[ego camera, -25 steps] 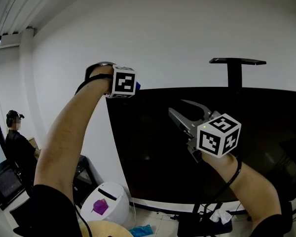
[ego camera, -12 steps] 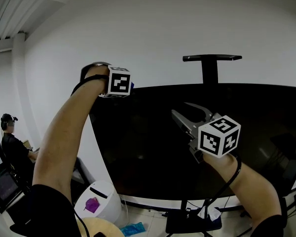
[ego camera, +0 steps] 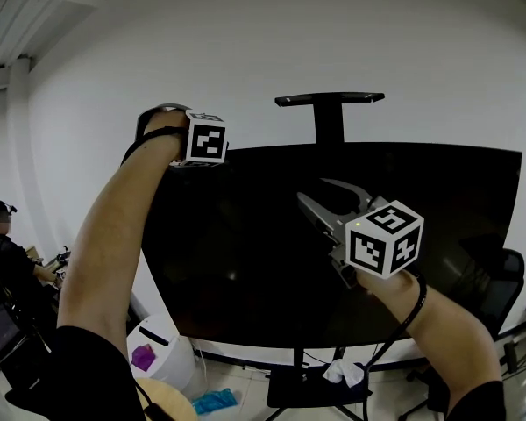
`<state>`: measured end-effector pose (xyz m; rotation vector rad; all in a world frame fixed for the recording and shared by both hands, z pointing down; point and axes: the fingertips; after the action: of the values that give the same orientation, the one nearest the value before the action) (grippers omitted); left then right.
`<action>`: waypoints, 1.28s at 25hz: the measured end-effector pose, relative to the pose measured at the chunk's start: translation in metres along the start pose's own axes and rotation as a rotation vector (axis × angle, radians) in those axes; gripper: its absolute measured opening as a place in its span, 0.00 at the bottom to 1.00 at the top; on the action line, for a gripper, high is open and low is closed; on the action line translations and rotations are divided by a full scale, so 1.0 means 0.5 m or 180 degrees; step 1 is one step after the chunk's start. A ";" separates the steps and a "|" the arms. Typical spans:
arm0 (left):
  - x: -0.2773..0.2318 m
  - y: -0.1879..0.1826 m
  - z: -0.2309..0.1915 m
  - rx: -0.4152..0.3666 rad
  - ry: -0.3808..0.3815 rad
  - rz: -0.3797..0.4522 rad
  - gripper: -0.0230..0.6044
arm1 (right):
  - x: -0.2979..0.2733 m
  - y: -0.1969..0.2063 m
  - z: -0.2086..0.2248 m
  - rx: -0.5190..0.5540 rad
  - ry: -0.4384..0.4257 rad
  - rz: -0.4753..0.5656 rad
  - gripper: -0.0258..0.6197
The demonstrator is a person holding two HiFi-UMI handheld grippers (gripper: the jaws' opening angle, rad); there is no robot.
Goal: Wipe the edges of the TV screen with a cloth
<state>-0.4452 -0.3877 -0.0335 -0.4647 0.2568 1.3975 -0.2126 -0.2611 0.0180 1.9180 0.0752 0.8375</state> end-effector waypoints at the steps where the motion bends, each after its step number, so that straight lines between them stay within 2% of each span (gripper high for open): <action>1: 0.002 -0.015 0.000 -0.0014 0.0004 0.0009 0.26 | 0.009 0.000 0.004 -0.0004 0.0000 -0.0017 0.31; 6: 0.003 -0.059 -0.001 -0.0169 0.0076 -0.0061 0.26 | 0.041 0.000 0.020 0.0011 0.0026 -0.0040 0.31; 11: 0.015 -0.131 -0.009 -0.0411 0.0029 0.0042 0.26 | 0.075 0.005 0.057 0.0038 0.0138 0.0011 0.31; 14: 0.020 -0.156 -0.013 -0.0439 0.0045 -0.0002 0.26 | 0.093 0.005 0.076 -0.0002 0.0168 0.0042 0.31; 20: 0.025 -0.187 -0.015 -0.0384 0.0113 0.0101 0.26 | 0.105 -0.004 0.084 0.0063 0.0127 0.0053 0.31; 24: 0.045 -0.284 -0.029 -0.0322 0.0111 0.0182 0.26 | 0.162 -0.041 0.137 0.0034 0.0087 0.0093 0.31; 28: 0.059 -0.374 -0.043 -0.0290 0.0101 0.0093 0.26 | 0.226 -0.084 0.187 0.0033 0.0011 0.0108 0.31; 32: 0.069 -0.479 -0.052 -0.0183 0.0103 0.0168 0.26 | 0.296 -0.109 0.243 0.0022 -0.0040 0.0090 0.31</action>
<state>-0.2020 -0.3939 -0.0328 -0.5314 0.2572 1.4528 -0.0138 -0.2691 0.0188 1.9346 0.0434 0.8448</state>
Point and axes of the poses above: the fingertips, and each gripper's own axes: x backward along the fingers, z to its right, y out of its underside, and after that the axes turned 14 degrees about z, right-handed
